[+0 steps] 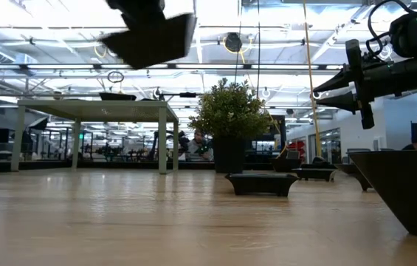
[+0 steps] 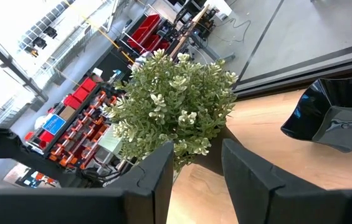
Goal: Pick & Place Mini shaped plates
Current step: Stack the distorted square plate on top of the distorted square plate on the shelf
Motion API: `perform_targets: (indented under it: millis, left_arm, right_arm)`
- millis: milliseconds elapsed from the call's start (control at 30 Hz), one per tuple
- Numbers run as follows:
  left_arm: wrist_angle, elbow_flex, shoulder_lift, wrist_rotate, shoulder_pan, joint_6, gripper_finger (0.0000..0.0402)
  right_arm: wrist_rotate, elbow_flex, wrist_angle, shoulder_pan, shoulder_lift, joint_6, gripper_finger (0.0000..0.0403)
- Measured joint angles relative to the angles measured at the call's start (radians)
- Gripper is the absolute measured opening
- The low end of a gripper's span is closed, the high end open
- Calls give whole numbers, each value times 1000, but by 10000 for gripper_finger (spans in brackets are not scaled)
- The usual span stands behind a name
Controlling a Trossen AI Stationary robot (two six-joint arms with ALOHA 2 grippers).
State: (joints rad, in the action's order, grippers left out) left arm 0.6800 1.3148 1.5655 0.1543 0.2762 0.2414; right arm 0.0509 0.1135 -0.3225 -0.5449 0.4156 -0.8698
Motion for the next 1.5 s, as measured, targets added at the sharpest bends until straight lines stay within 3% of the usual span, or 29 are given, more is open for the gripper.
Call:
perform_targets:
  millis: [333, 767, 1067, 1267, 1500]
  left_arm:
    - [139, 0, -193, 256, -213, 24, 15]
    - [190, 0, -237, 271, -637, 64, 7]
    - [186, 0, -238, 319, -853, 363, 13]
    - [237, 0, -238, 419, -865, 637, 9]
    - [407, 0, -238, 447, -821, 908, 10]
  right_arm:
    - [0, 0, 0, 0, 0, 0, 123]
    - [0, 0, 0, 0, 0, 0, 123]
    - [0, 0, 0, 0, 0, 0, 123]
    - [0, 0, 0, 0, 0, 0, 123]
    - [0, 0, 0, 0, 0, 0, 123]
